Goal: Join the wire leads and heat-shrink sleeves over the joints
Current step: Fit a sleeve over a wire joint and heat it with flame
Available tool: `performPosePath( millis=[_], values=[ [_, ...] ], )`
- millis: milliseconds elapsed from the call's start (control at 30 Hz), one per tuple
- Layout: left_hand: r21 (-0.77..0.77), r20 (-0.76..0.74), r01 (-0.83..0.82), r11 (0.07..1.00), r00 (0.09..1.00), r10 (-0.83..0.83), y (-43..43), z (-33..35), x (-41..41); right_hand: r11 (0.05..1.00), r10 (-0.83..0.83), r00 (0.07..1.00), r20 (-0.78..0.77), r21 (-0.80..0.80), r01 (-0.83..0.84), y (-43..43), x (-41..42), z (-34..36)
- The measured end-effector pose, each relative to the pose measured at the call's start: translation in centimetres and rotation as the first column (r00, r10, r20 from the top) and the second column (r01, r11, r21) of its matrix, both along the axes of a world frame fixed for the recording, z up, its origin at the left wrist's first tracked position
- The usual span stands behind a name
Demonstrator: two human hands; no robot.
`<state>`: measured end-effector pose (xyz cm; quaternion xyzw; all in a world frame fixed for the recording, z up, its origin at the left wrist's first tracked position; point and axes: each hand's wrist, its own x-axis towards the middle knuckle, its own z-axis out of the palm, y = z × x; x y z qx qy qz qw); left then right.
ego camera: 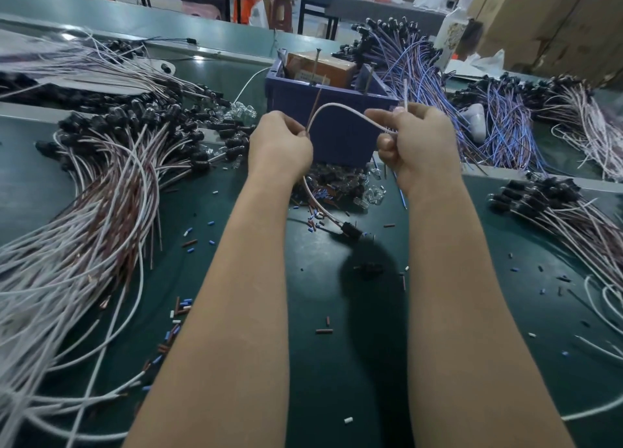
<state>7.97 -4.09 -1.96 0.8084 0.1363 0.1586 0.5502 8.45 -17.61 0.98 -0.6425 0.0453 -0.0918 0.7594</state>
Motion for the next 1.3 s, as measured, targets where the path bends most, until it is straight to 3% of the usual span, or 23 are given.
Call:
performPosePath(
  millis=[100,200,233,333,400,500,567,600,667,767,900,1000,1100,1300],
  values=[
    [-0.102,0.002,-0.017,0.995,1.000,0.018,0.2,0.0,0.0,0.994,-0.106,0.994,0.033,-0.001,0.106,-0.4,0.1,-0.2],
    [-0.165,0.015,-0.066,0.984,0.997,0.069,0.5,-0.1,0.2,0.947,-0.061,0.998,-0.008,0.315,0.060,-1.5,0.0,0.1],
    [-0.179,0.023,-0.080,0.981,0.996,0.086,0.5,-0.1,0.2,0.891,-0.049,0.999,-0.016,0.450,0.051,-1.8,-0.1,0.3],
    [-0.206,0.039,-0.099,0.974,0.993,0.109,0.6,-0.2,0.3,0.609,-0.101,0.995,0.003,0.791,0.059,-2.6,-0.1,0.6],
    [-0.202,0.045,-0.098,0.975,0.993,0.109,0.5,-0.2,0.2,0.573,-0.161,0.987,0.021,0.816,0.076,-2.5,-0.1,0.8],
    [-0.163,0.070,-0.091,0.982,0.992,0.104,0.3,-0.3,0.1,0.777,-0.269,0.961,0.061,0.603,0.179,-1.8,0.2,0.4],
    [-0.111,0.097,-0.106,0.988,0.988,0.117,0.2,-0.3,0.0,0.914,-0.352,0.926,0.139,0.265,0.307,-1.3,0.1,0.2],
    [-0.083,0.111,-0.119,0.989,0.986,0.128,0.1,-0.4,0.0,0.927,-0.375,0.907,0.192,0.097,0.363,-1.1,0.1,0.0],
    [-0.027,0.133,-0.148,0.989,0.980,0.150,0.1,-0.3,-0.1,0.895,-0.390,0.874,0.289,-0.106,0.434,-0.9,0.2,-0.4],
    [0.036,0.131,-0.152,0.988,0.981,0.146,0.0,-0.3,-0.2,0.804,-0.397,0.825,0.403,-0.280,0.524,-0.7,0.1,-0.7],
    [0.056,0.128,-0.124,0.991,0.985,0.116,-0.1,-0.2,-0.3,0.798,-0.330,0.818,0.472,-0.323,0.508,-0.4,0.2,-0.5],
    [0.059,0.148,-0.123,0.991,0.983,0.113,-0.3,-0.2,-0.4,0.746,-0.197,0.893,0.404,-0.529,0.404,-0.1,0.4,-0.8],
    [0.066,0.155,-0.122,0.990,0.982,0.111,-0.3,-0.2,-0.3,0.665,-0.102,0.968,0.230,-0.707,0.238,0.2,0.4,-1.4],
    [0.076,0.177,-0.137,0.988,0.977,0.122,-0.4,-0.5,-0.3,0.618,-0.076,0.991,0.108,-0.775,0.132,0.3,0.2,-1.3]
  ],
)
